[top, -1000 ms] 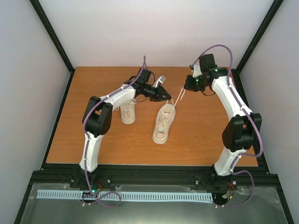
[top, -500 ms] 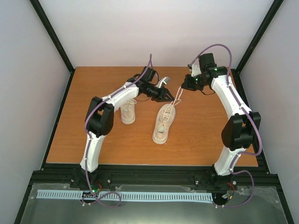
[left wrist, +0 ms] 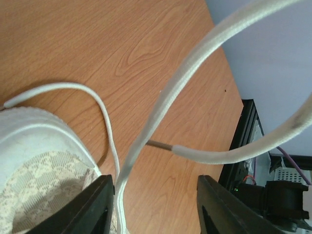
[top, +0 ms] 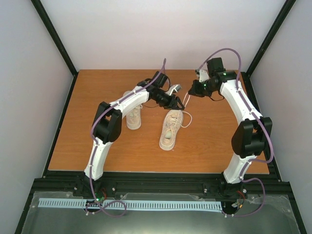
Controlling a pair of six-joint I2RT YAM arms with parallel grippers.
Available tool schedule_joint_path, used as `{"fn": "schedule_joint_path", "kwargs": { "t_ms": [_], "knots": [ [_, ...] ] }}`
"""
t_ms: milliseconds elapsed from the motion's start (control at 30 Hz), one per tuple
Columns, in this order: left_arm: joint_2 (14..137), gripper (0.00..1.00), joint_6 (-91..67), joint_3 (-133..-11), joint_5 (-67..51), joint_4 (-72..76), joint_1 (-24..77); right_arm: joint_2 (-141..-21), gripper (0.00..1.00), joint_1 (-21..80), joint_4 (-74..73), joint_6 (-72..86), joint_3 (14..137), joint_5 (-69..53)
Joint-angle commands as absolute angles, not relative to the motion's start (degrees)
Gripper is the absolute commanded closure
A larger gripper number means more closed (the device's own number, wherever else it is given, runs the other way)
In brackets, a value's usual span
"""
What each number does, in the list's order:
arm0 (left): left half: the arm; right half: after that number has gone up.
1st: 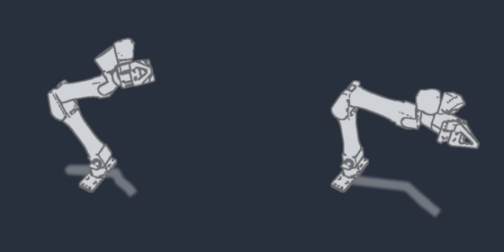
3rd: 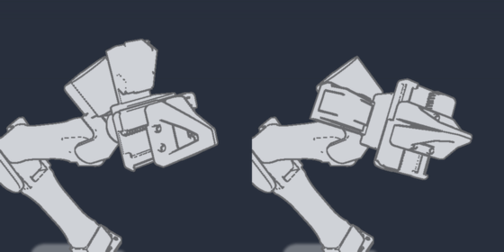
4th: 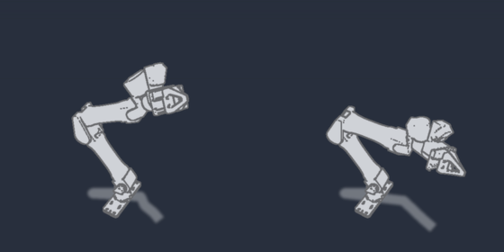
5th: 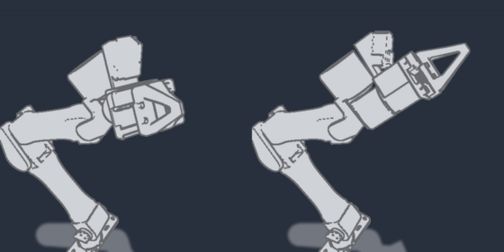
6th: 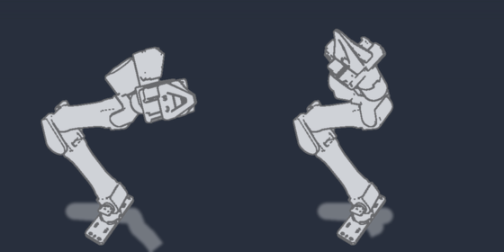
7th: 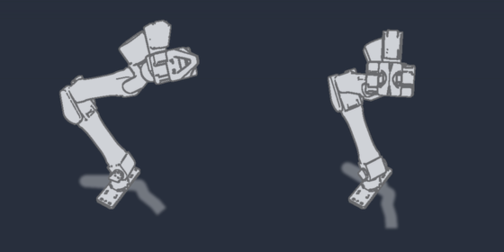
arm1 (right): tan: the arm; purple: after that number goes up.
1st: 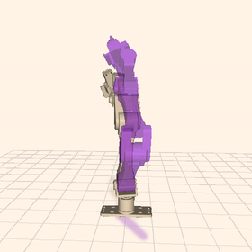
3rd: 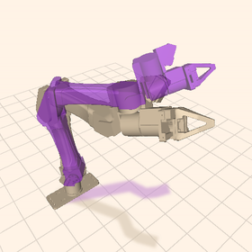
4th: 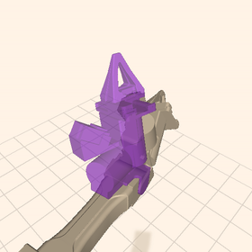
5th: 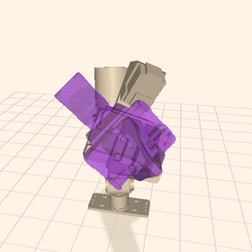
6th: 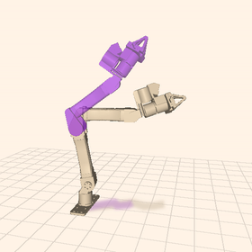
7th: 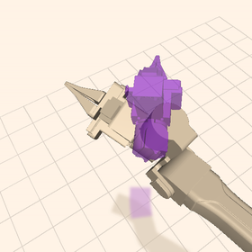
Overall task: Tie the shoes
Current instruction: Cross the shoelace with the shoelace.
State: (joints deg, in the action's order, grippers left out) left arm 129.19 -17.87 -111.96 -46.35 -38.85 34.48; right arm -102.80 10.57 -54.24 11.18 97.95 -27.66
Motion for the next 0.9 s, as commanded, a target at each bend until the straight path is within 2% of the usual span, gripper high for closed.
{"fn": "schedule_joint_path", "kwargs": {
  "t_ms": [0,167,433,467,500,567,633,700,733,867],
  "knots": [
    [128.57,0.46,-11.65,-112.6,-44.13,-43.11,34.96,-99.66,0.97,10.28,-54.37,11.76,96.32,-23.99],
    [125.55,0.33,-12.26,-108.41,-41.83,-41.22,35.16,-96.14,0.97,10.28,-56.63,15.05,91.1,-17.01],
    [112.64,0.28,-17.92,-97.44,-29.71,-32.19,35.09,-86.0,0.97,10.16,-57.86,22.21,68.93,-16.26],
    [110.74,0.26,-18.86,-95.92,-28.14,-31.03,34.98,-86.09,0.92,10.04,-59.15,21.94,69.11,-14.48],
    [108.96,0.25,-19.9,-94.41,-26.56,-29.76,34.91,-86.27,0.83,10.02,-59.57,21.48,69.37,-13.53],
    [105.29,0.22,-22.1,-91.5,-24.35,-27.3,34.39,-86.94,0.56,9.86,-59.42,20.85,69.58,-12.95],
    [101.65,0.17,-24.71,-88.84,-21.91,-24.96,33.6,-87.65,0.39,9.84,-57.58,20.06,69.42,-13.57],
    [97.74,0.04,-26.39,-86.08,-18.11,-23.67,32.71,-88.43,0.32,9.84,-53.92,18.67,69.08,-14.84],
    [95.88,0.01,-27.0,-84.52,-16.06,-23.02,32.25,-89.32,0.31,9.84,-52.23,17.77,69.6,-15.37],
    [90.27,0.0,-29.74,-80.43,-13.67,-22.9,28.82,-97.1,0.41,10.0,-50.37,13.84,75.91,-16.1]
  ]
}}
